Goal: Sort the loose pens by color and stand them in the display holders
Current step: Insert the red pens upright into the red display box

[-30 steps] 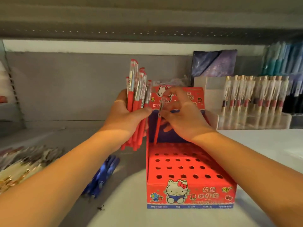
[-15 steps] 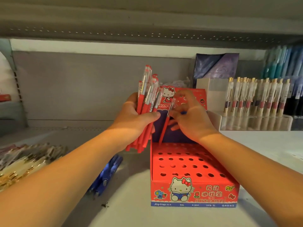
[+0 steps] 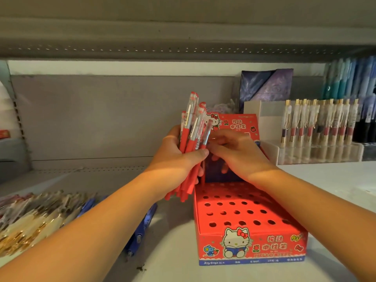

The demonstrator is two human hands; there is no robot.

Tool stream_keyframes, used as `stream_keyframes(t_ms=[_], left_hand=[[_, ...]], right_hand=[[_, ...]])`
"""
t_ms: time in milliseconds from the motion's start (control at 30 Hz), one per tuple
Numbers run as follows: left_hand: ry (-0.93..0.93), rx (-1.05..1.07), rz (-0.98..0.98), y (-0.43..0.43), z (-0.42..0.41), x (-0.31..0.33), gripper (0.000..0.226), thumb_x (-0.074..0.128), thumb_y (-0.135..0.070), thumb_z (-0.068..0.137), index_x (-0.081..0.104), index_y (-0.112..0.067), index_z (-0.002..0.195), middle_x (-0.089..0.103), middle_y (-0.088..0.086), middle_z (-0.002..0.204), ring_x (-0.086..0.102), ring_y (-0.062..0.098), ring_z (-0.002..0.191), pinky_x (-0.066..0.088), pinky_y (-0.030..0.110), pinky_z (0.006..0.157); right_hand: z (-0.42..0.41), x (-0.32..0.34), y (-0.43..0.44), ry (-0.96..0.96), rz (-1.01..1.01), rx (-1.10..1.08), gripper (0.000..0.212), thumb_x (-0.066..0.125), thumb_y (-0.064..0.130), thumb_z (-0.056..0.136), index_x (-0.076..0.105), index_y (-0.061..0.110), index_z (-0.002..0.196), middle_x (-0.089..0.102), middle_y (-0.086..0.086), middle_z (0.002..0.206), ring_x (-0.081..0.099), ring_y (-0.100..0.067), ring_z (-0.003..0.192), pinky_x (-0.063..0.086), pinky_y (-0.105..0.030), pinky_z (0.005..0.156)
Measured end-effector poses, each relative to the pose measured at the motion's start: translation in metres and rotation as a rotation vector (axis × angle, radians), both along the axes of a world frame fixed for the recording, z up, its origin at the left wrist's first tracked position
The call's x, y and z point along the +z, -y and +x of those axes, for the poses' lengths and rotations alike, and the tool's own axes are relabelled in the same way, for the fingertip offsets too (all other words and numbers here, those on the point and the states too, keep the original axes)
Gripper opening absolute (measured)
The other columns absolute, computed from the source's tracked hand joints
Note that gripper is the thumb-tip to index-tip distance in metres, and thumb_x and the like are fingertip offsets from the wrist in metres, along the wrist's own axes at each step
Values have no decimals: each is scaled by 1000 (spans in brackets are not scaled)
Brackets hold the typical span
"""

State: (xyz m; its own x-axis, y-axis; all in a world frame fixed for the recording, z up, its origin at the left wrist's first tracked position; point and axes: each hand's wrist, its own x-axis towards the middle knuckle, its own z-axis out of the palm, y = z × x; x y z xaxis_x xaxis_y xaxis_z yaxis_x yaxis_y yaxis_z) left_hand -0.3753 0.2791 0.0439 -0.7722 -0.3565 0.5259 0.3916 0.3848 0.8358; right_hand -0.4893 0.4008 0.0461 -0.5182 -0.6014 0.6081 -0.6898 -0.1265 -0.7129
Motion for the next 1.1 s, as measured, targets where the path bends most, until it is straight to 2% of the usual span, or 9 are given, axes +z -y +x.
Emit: stream_keyframes(t_ms=[133,267,367,467,533,633,700,933,1100], left_hand=[[-1,5,-75,-4,3,3,31,67,-6,89,50,-30,101,63,4,53,61,21,42,50,29,40],[15,14,-132,-4,4,4,34,68,-10,89,51,-33,108,67,16,65,66,36,52,55,37,42],[22,34,-163,-4,3,4,34,68,-12,89,52,-33,110,67,16,65,67,37,54,56,38,43],[-5,55,-149,-2,0,2,27,68,-15,90,54,-32,104,67,14,66,65,34,48,56,41,42],[-14,55,-129,0,-1,1,22,67,-16,91,54,-29,103,64,9,57,58,26,39,51,35,38],[-26,57,-115,2,-2,0,19,64,-13,91,53,-26,99,59,4,50,50,21,34,41,26,36],[-20,89,-100,5,-3,1,20,65,-13,89,52,-26,98,59,6,50,51,24,36,43,29,37],[-53,99,-47,6,-2,4,21,64,-7,90,51,-22,92,55,3,48,51,19,37,42,26,38],[-38,63,-32,3,2,5,23,66,-5,89,52,-23,93,65,0,57,59,19,43,50,30,40]], right_hand=[[12,5,1,359,-262,263,14,55,-4,91,62,6,98,67,-7,74,63,-15,60,47,-26,41],[12,3,-1,397,-266,308,10,60,5,90,61,2,99,66,-8,75,61,-15,62,46,-25,44],[11,3,-1,413,-279,298,24,62,5,89,60,-7,109,67,-13,82,63,-18,67,52,-26,51],[6,4,-1,434,-302,331,12,60,1,90,71,5,87,69,-10,76,66,-17,66,56,-26,58],[2,5,-2,455,-314,337,30,58,-1,91,74,15,71,71,-6,71,68,-14,63,56,-24,58],[-1,9,-5,491,-334,312,20,52,-4,94,69,5,97,73,-10,85,70,-19,74,59,-28,66],[-2,12,-7,526,-376,266,28,50,-9,93,58,3,118,70,-15,96,68,-24,80,60,-32,68],[-13,12,-13,207,-325,14,39,55,-16,89,55,20,101,66,-6,79,70,-10,65,59,-27,58],[-17,3,-11,121,-225,-41,52,57,-19,85,60,33,96,66,-7,82,71,-24,76,62,-39,65]])
